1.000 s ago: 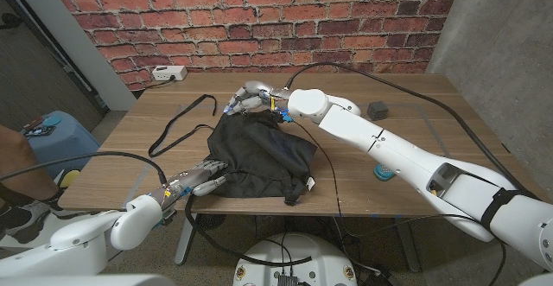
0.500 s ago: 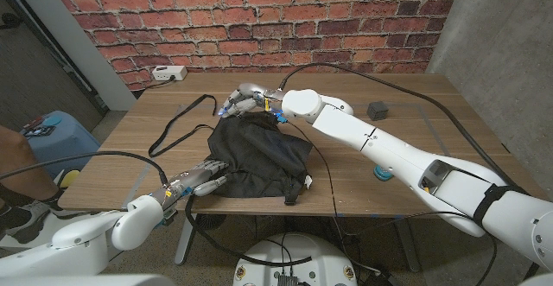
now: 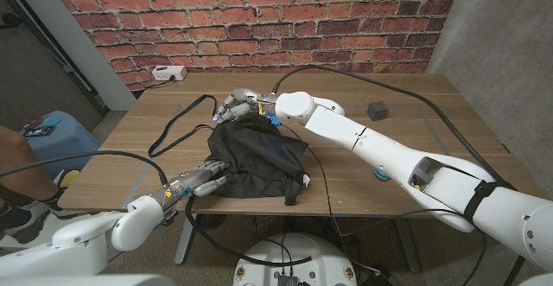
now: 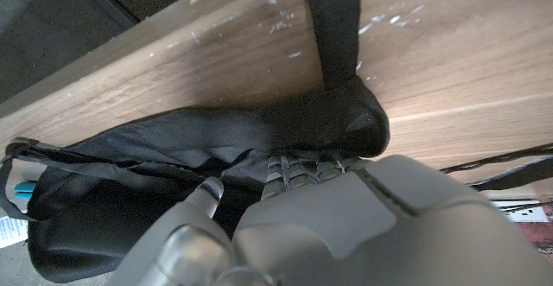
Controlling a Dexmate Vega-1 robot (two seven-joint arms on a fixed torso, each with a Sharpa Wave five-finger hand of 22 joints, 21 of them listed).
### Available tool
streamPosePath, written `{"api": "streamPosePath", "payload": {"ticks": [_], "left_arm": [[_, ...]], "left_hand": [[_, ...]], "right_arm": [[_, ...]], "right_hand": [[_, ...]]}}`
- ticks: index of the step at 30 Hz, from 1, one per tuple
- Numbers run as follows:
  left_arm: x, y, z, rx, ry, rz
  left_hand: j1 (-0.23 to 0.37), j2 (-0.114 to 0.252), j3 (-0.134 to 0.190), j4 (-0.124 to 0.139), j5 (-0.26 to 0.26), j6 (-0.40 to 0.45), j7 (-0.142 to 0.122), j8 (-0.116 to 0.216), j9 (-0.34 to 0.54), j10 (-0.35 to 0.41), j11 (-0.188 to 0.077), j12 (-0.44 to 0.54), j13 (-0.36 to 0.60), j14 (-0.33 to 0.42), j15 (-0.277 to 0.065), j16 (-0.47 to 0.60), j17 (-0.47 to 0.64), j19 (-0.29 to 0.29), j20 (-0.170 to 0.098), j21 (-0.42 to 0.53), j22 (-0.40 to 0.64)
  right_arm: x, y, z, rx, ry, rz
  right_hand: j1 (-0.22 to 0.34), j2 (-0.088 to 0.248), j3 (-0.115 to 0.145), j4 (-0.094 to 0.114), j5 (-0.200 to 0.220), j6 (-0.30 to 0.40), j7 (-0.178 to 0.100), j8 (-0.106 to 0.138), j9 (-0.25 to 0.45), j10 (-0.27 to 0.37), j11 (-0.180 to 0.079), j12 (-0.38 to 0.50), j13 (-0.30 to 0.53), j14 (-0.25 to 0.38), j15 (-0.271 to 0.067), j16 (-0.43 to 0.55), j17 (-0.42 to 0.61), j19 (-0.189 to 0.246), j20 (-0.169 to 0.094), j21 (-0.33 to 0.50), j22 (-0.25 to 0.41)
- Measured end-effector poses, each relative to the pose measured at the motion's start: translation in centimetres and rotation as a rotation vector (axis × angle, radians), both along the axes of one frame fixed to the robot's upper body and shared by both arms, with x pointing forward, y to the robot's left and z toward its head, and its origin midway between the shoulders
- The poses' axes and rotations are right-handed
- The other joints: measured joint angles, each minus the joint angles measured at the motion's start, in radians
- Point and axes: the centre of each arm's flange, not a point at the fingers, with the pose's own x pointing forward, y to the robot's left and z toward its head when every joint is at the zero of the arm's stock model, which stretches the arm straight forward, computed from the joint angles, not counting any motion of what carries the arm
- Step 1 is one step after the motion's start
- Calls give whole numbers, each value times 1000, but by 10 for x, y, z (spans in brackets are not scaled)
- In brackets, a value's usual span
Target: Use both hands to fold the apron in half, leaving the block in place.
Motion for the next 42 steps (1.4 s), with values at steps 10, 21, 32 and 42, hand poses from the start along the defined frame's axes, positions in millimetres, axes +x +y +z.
{"api": "streamPosePath", "payload": {"ticks": [10, 21, 32, 42], "left_arm": [[-2, 0, 0, -7, 4, 0], [-6, 2, 1, -11, 8, 9], [-7, 2, 3, -16, 7, 18], [-7, 0, 5, -18, 3, 20]], "left_hand": [[0, 0, 3, 3, 0, 2, 2, 0, 1, 0, 0, 0, 0, 0, 0, 3, 0, 2, -2, 0, 0], [0, 0, 7, -1, 0, 2, 1, 0, 3, 0, 0, 0, 1, 4, -4, 3, 0, 2, -2, 6, 0], [0, 0, 7, -1, 0, 2, 2, 0, 2, 0, 0, 0, 1, 4, -4, 3, 0, 2, -2, 6, 0], [0, 0, 7, -1, 0, 2, 2, 0, 2, 0, 0, 0, 1, 4, -4, 3, 1, 3, 0, 6, 1]], "right_arm": [[3, 6, -3, -8, 10, 2], [5, 12, -5, -16, 15, 11], [5, 19, -7, -23, 18, 27], [3, 27, -8, -26, 14, 40]], "right_hand": [[0, 0, -6, -5, 0, 0, 0, -7, 0, 0, 0, 0, -1, 0, 0, -8, 0, 0, 0, 7, 0], [0, 0, -10, -1, 0, 0, 0, -7, 0, 7, 2, -14, -12, 7, -9, -13, -3, 0, 0, 13, 0], [-1, 0, -14, 3, 0, -4, 4, -7, -3, 11, 0, -23, -21, 7, -9, -24, -5, -1, 1, 16, 0], [-1, 0, -14, 3, 0, -9, -2, -12, -2, 11, 0, -30, -23, 7, -8, -28, -7, -11, 4, 19, 0]]}}
